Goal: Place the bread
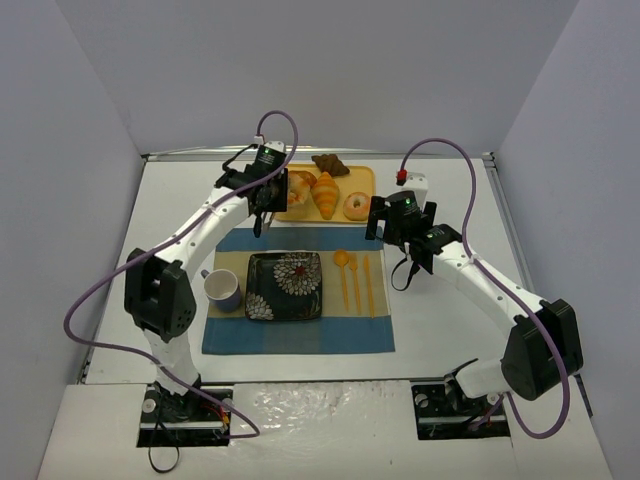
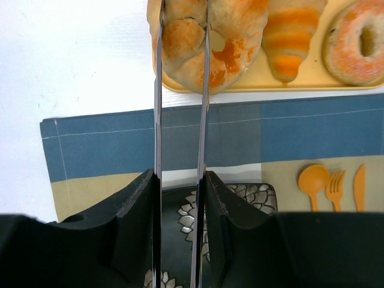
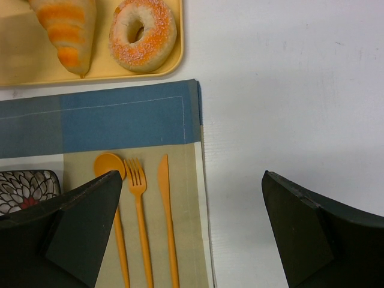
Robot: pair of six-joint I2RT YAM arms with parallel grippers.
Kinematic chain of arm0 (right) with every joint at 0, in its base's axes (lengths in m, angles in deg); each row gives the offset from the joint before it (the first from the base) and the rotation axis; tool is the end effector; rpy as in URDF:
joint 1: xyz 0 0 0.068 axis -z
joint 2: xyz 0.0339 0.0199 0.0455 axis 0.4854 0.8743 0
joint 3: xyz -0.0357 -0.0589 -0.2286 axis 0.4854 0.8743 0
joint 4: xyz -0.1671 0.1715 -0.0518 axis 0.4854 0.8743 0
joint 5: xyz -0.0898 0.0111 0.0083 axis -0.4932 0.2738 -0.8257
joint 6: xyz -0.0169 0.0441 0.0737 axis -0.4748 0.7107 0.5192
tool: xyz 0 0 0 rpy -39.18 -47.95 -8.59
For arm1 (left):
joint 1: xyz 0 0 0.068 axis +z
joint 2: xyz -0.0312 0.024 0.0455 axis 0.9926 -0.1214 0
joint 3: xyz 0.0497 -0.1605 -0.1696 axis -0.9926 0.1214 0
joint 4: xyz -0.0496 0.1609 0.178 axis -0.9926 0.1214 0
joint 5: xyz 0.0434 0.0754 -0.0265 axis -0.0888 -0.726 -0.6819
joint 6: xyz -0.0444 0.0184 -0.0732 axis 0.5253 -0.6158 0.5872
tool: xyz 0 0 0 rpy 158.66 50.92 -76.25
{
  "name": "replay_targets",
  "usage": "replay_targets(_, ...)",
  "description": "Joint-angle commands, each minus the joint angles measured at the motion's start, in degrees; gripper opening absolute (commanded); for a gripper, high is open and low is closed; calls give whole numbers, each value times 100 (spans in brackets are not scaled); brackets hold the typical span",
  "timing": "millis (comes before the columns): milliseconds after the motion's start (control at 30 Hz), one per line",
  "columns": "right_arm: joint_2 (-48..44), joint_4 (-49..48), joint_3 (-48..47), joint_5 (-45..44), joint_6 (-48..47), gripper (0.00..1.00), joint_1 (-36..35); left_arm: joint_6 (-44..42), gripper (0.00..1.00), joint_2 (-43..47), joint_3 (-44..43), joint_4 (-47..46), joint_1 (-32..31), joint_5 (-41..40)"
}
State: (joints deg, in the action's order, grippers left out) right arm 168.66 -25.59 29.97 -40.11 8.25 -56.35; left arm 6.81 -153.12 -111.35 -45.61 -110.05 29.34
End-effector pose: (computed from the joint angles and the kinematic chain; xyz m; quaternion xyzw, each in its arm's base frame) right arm 0.3153 0.1371 0.2459 0.0453 0.8472 0.1034 0.5192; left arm 0.3816 -0.1837 0.2612 0.0075 0.9161 -0.1149 0.3841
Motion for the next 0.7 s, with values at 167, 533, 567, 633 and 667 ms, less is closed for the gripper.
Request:
replay_targets(167,-305,-176,2,-58,111,100,40,112,0,1315,313,401,-403,-491)
replay_targets(533,-314,-176,25,-67,129,100,42,1032,0,3001,2286,789,-1485,-852)
replay_targets(567,-307,-176,27,-54,134,100,36,1113,0,3097,2394,824,-1586,-882)
replay_targets(633,-304,-176,36,-48,137,100,33,1309,0,3297,2614,858,-1737,-892)
replay_targets(667,-308,-176,49,-65,142,100,37,1376,0,3397,2702,878,-1833,-913)
